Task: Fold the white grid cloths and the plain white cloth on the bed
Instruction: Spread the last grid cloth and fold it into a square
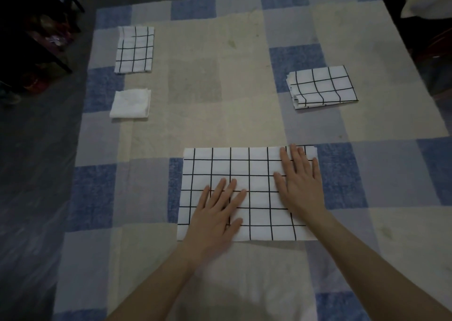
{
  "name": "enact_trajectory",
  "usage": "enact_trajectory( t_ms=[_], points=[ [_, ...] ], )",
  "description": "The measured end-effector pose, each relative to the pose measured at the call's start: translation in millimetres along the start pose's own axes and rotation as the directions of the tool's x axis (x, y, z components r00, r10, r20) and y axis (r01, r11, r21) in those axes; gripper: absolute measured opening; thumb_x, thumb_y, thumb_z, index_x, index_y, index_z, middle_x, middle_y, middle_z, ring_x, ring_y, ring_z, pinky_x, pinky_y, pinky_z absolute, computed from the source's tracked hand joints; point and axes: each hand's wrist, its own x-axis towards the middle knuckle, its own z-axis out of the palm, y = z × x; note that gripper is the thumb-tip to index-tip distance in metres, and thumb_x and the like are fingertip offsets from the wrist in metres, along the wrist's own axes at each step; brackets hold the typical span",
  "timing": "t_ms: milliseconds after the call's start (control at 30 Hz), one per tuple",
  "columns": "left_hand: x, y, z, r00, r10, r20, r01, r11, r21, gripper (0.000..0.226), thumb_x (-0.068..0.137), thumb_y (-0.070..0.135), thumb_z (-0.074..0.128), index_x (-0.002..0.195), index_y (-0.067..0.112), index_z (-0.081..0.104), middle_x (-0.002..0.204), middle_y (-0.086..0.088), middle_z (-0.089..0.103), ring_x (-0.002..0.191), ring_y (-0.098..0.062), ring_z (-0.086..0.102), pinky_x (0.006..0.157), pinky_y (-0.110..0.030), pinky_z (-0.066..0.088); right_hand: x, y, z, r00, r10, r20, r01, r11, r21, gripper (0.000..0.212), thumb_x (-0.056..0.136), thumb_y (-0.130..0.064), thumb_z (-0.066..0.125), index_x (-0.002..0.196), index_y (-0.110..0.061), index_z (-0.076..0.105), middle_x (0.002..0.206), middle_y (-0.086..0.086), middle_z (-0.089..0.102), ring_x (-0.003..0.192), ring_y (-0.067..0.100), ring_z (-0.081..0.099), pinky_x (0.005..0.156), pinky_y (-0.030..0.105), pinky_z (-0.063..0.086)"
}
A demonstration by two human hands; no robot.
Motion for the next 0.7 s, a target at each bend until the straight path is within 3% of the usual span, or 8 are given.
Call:
enact_trajectory(
  t_ms=[200, 333, 433, 500, 600, 700],
  points=[
    [-11.8, -13.0, 5.2, 0.997, 0.073, 0.026, -0.075, 0.995, 0.073, 0.071, 0.096, 0.063, 0.031, 0.155, 0.030, 0.010, 0.163, 0.002, 0.000, 0.150, -0.024, -0.002, 0.116, -0.053, 0.011, 2.4, 5.3, -3.5, 1.000, 0.011, 0.001, -0.011, 1.000, -0.013, 0.061, 0.097, -0.050, 0.016, 0.153, -0.029, 0.003, 0.162, -0.003, 0.000, 0.148, 0.013, -0.005, 0.119, 0.050, 0.001],
    [-13.7, -13.9, 5.2, 0.997, 0.078, 0.024, -0.079, 0.994, 0.072, 0.074, 0.094, 0.066, 0.032, 0.155, 0.032, 0.008, 0.163, 0.004, -0.002, 0.150, -0.023, -0.003, 0.117, -0.053, 0.009, -5.1, -21.5, -17.6, 0.989, 0.104, -0.101, -0.108, 0.993, -0.042, 0.065, 0.095, -0.035, 0.041, 0.152, -0.013, 0.018, 0.161, 0.011, 0.005, 0.148, 0.025, 0.002, 0.118, 0.054, 0.004],
    [-13.1, -11.4, 3.6, 0.998, 0.061, 0.030, -0.063, 0.996, 0.061, 0.074, 0.094, 0.066, 0.032, 0.155, 0.032, 0.007, 0.163, 0.005, -0.002, 0.150, -0.022, -0.005, 0.117, -0.053, 0.009, -32.7, -76.9, -20.4, 0.987, -0.047, -0.151, 0.057, 0.997, 0.060, 0.063, 0.095, -0.027, 0.044, 0.150, -0.009, 0.021, 0.160, 0.013, 0.008, 0.148, 0.026, 0.002, 0.118, 0.052, 0.011],
    [-12.8, -10.2, 2.5, 0.998, 0.058, 0.033, -0.060, 0.997, 0.050, 0.070, 0.096, 0.060, 0.030, 0.155, 0.027, 0.011, 0.163, 0.004, 0.000, 0.150, -0.021, -0.005, 0.117, -0.054, 0.011, -55.4, -111.4, -8.8, 0.983, -0.156, -0.098, 0.169, 0.975, 0.145, 0.057, 0.097, -0.028, 0.036, 0.150, -0.011, 0.023, 0.160, 0.010, 0.011, 0.148, 0.023, 0.004, 0.118, 0.050, 0.014],
    [-13.3, -9.4, 3.0, 0.998, 0.063, 0.023, -0.064, 0.996, 0.054, 0.067, 0.095, 0.049, 0.031, 0.155, 0.023, 0.015, 0.163, 0.003, 0.002, 0.150, -0.020, -0.007, 0.117, -0.053, 0.012, -76.2, -124.4, 17.7, 0.987, -0.159, 0.012, 0.154, 0.971, 0.182, 0.057, 0.098, -0.034, 0.024, 0.152, -0.017, 0.019, 0.161, 0.005, 0.009, 0.149, 0.018, 0.004, 0.117, 0.044, 0.005],
    [-12.3, -9.8, 4.4, 0.999, 0.053, 0.013, -0.053, 0.997, 0.049, 0.072, 0.094, 0.057, 0.035, 0.155, 0.026, 0.013, 0.163, 0.005, 0.004, 0.150, -0.020, -0.003, 0.117, -0.053, 0.013, -83.6, -100.5, 26.5, 0.987, -0.162, 0.018, 0.159, 0.980, 0.124, 0.057, 0.099, -0.036, 0.025, 0.154, -0.020, 0.014, 0.161, 0.002, 0.008, 0.148, 0.016, 0.005, 0.117, 0.042, 0.004]
  ],
)
